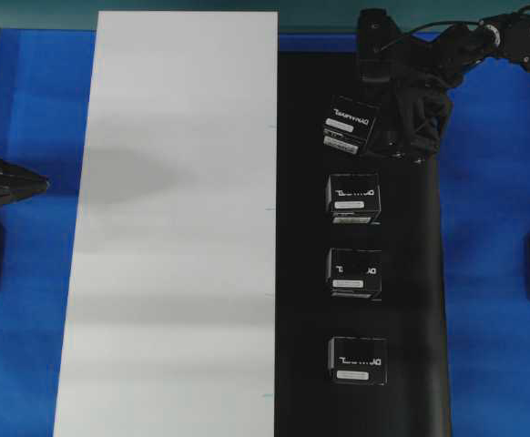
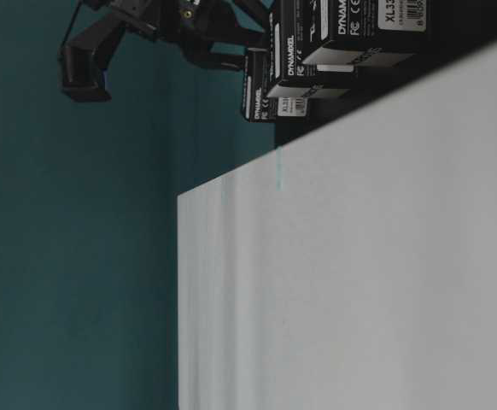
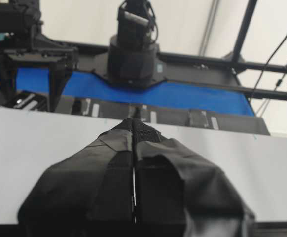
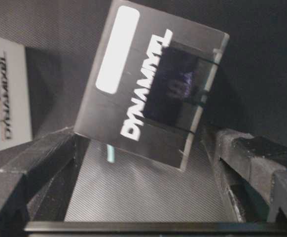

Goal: Place the box from the black base onto the white base.
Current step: 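Lower the open right gripper around the top box and close it, then lift the box and carry it left toward the white board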

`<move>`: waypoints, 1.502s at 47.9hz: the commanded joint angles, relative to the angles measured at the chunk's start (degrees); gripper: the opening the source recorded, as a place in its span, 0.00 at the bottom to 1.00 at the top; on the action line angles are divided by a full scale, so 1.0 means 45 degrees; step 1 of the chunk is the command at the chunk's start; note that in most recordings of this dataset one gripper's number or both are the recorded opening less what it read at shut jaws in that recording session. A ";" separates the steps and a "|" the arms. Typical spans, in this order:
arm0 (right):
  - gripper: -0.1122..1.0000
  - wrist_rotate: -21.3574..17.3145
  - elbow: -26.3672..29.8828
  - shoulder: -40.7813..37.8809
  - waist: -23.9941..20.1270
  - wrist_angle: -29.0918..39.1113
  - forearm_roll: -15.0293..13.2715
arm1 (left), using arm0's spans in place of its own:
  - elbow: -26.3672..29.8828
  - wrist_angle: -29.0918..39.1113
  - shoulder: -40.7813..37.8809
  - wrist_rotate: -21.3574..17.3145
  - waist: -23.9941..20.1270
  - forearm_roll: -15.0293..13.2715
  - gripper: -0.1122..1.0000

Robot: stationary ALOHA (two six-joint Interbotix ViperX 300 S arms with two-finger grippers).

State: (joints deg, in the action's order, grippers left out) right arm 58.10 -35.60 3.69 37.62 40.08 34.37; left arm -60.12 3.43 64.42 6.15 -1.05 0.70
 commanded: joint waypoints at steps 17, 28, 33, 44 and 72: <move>1.00 -0.0898 0.0059 -0.0156 -0.0605 -0.1504 0.0273 | 0.0195 -0.0059 -0.0176 0.0020 -0.0059 0.0039 0.05; 1.00 -0.0879 0.0020 -0.0332 -0.0508 -0.1602 0.0195 | 0.0156 -0.0059 -0.0156 0.0020 -0.0039 0.0039 0.05; 1.00 -0.0879 0.0039 -0.0332 -0.0527 -0.1641 0.0195 | 0.0156 -0.0059 -0.0156 0.0020 -0.0039 0.0039 0.05; 1.00 -0.0898 -0.0098 -0.0449 -0.0703 -0.2188 0.0195 | 0.0156 -0.0059 -0.0156 0.0039 -0.0059 0.0039 0.05; 0.95 -0.0937 -0.0391 -0.0391 -0.0879 -0.2773 0.0273 | 0.0156 -0.0059 -0.0156 0.0039 -0.0039 0.0039 0.05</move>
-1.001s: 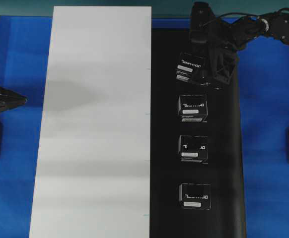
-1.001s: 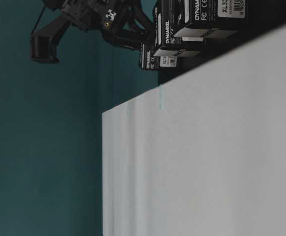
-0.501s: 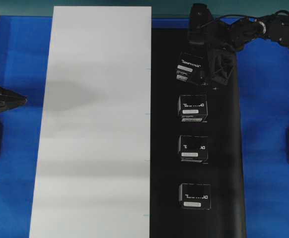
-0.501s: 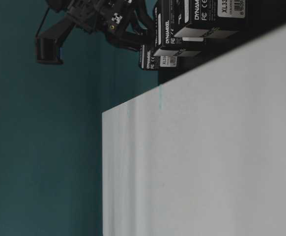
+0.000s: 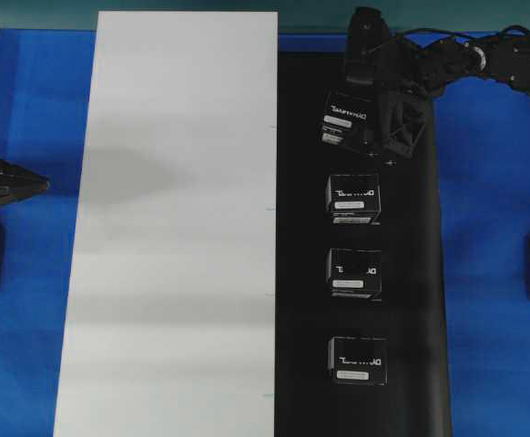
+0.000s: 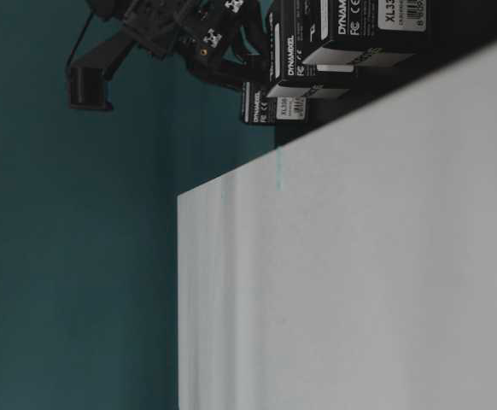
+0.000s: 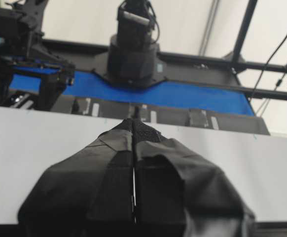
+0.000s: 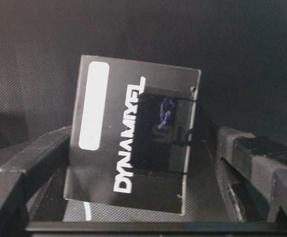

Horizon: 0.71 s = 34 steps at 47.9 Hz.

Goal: Place the box from the black base onto the white base.
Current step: 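Lift the box and carry it left toward the white board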

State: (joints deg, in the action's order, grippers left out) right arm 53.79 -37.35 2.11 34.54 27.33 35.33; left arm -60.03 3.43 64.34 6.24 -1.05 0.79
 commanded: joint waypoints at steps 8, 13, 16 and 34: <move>0.78 0.0039 -0.0117 0.0234 -0.0313 0.0449 0.0059 | 0.0137 -0.0059 -0.0137 0.0020 -0.0039 0.0020 0.05; 0.66 0.0059 -0.0215 0.0547 -0.0352 0.0645 0.0059 | 0.0137 -0.0039 -0.0137 0.0020 -0.0039 0.0020 0.05; 0.64 0.0078 -0.0313 0.0801 -0.0352 0.0703 0.0059 | 0.0137 -0.0039 -0.0137 0.0020 -0.0039 0.0020 0.05; 0.63 0.0078 -0.0137 0.2715 -0.0352 0.1094 -0.0098 | 0.0098 0.0273 -0.0137 0.0000 -0.0039 0.0020 0.05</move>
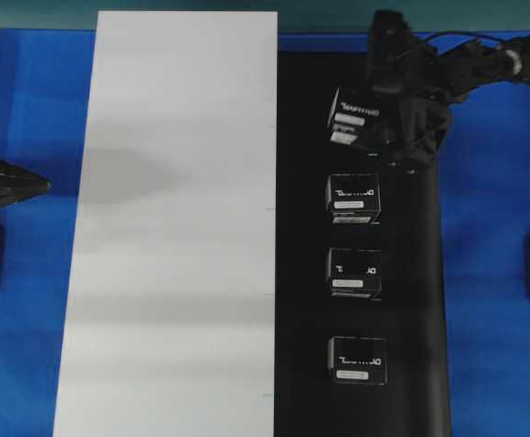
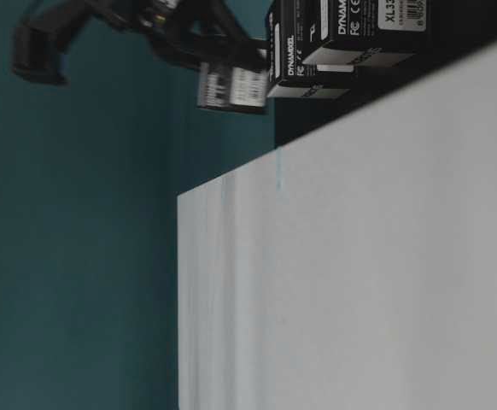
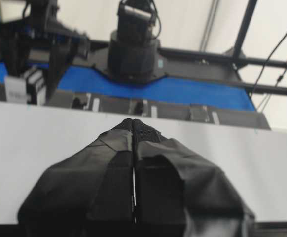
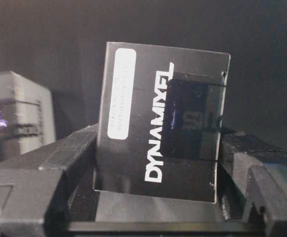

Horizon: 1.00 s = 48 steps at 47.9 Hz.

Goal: Place the box from the black base onto the white base.
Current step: 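Lift the box and carry it left toward the white board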

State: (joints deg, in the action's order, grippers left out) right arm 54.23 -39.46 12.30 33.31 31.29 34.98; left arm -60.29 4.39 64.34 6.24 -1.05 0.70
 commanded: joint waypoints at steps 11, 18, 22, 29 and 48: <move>0.63 -0.0098 0.1504 0.0957 -0.0254 0.1797 0.0000 | 0.0156 0.0176 -0.0137 0.0020 -0.0039 0.0039 0.05; 0.63 -0.0254 0.2617 0.0684 -0.0547 0.2402 -0.0020 | 0.0176 0.0176 -0.0117 0.0020 -0.0039 0.0020 0.05; 0.63 -0.0566 0.3320 0.0371 -0.0625 0.2871 -0.0020 | 0.0176 0.0176 -0.0098 0.0020 -0.0039 0.0039 0.05; 0.63 -0.1348 0.4824 -0.0430 -0.0762 0.4023 -0.0020 | 0.0176 0.0176 -0.0078 0.0020 -0.0039 0.0039 0.05; 0.63 -0.2402 0.7754 -0.2461 -0.1055 0.5215 -0.0859 | 0.0195 0.0176 -0.0059 0.0020 -0.0039 0.0039 0.05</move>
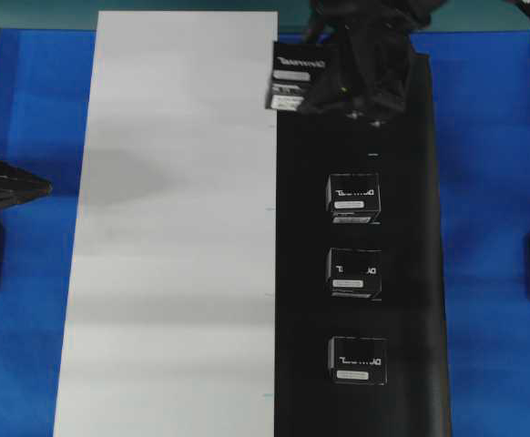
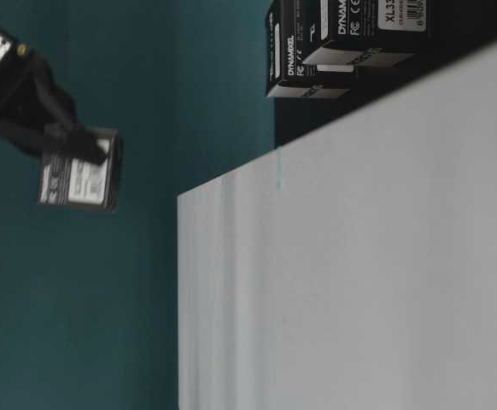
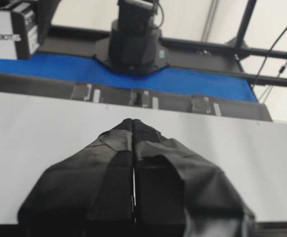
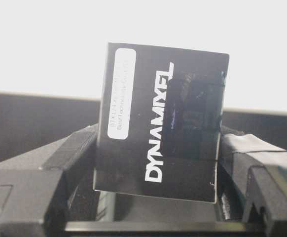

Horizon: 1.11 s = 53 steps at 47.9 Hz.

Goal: Place the box from the black base onto the white base.
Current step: 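Lift the box and carry it left toward the white board, then lower the box onto the white board's top edge and open the right gripper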

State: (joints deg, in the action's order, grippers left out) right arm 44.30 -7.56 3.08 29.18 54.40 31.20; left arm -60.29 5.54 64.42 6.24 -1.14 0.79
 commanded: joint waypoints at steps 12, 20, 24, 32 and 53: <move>0.63 -0.0469 0.1426 -0.1504 -0.0176 0.0391 -0.0059 | 0.0215 -0.0059 0.0000 0.0020 -0.0020 0.0020 0.05; 0.63 -0.0488 0.1426 -0.1895 -0.0254 0.0430 -0.0078 | 0.0215 -0.0059 0.0020 0.0000 -0.0020 0.0020 0.05; 0.63 -0.0488 0.1484 -0.2051 -0.0254 0.0430 -0.0059 | 0.0215 -0.0059 0.0020 0.0000 -0.0020 0.0020 0.05; 0.63 -0.0508 0.1504 -0.2285 -0.0273 0.0391 -0.0078 | 0.0156 -0.0059 -0.0020 0.0000 -0.0020 0.0020 0.05; 0.63 -0.0508 0.1504 -0.2813 -0.0469 0.0098 -0.0059 | 0.0156 0.0371 0.0000 0.0020 -0.0039 0.0020 0.05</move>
State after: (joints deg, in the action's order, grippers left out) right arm 42.10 -1.23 -8.79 28.21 55.55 30.67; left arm -60.29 7.47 64.78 6.24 -1.05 0.79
